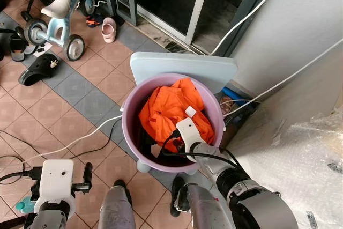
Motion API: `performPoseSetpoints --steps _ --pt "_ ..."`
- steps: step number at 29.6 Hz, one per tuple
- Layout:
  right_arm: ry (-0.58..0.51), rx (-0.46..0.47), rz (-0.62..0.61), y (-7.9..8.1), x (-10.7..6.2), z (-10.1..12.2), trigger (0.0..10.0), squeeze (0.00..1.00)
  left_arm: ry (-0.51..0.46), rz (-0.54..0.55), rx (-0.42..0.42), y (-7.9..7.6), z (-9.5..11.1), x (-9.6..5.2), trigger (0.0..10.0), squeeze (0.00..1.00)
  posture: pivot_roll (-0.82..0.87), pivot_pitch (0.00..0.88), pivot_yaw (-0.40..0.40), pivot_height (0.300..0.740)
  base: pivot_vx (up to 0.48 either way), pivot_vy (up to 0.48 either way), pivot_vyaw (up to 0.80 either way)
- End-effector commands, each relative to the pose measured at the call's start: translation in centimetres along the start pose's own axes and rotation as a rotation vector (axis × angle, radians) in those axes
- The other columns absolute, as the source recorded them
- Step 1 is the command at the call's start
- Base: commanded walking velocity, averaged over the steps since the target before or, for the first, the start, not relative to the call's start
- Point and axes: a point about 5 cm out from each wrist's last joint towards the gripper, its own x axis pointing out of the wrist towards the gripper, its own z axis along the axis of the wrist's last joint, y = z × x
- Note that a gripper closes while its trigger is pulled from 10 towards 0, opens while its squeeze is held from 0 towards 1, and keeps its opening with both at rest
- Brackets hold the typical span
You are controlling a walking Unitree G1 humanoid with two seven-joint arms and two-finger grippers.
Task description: Clothes washing
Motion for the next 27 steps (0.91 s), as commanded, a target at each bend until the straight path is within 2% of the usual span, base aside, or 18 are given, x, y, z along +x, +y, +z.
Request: performPoseSetpoints --steps 1,8,18,21,24,25,27 --pt "0.059 0.004 0.005 0.0 -0.2 -1.9 0.0 0.00 0.026 0.007 0.014 0.1 -0.5 -0.2 10.0 0.00 0.22 0.332 -0.091 0.740 0.000 0.000 0.00" --pt "0.063 0.008 -0.009 -1.3 -0.3 -2.1 0.0 0.00 0.023 0.001 0.014 -0.1 -0.5 -0.1 10.0 0.00 0.21 0.332 -0.096 0.740 0.000 0.000 0.00" --pt "0.054 0.070 0.018 -0.5 -0.2 -2.2 0.0 0.00 0.016 -0.013 0.016 -0.5 -0.3 0.6 10.0 0.00 0.22 0.316 -0.098 0.740 0.000 0.000 0.00" --pt "-0.062 0.078 0.022 -0.8 -0.2 -0.4 0.0 0.00 -0.002 -0.012 0.019 -0.4 0.1 1.3 10.0 0.00 0.22 0.301 -0.096 0.740 0.000 0.000 0.00" --pt "-0.102 0.092 0.034 -1.0 -0.2 0.6 0.0 0.00 -0.016 -0.008 0.017 -0.3 0.5 1.9 10.0 0.00 0.21 0.282 -0.093 0.740 0.000 0.000 0.00" --pt "-0.133 0.117 0.029 -1.8 -0.3 1.6 0.0 0.00 -0.039 -0.008 0.014 -0.5 1.0 2.8 10.0 0.00 0.19 0.234 -0.092 0.740 0.000 0.000 0.00" --pt "-0.161 0.145 0.017 -2.7 -0.4 2.5 0.0 0.00 -0.058 -0.013 0.008 -0.8 1.4 3.6 10.0 0.00 0.18 0.203 -0.092 0.740 0.000 0.000 0.00"
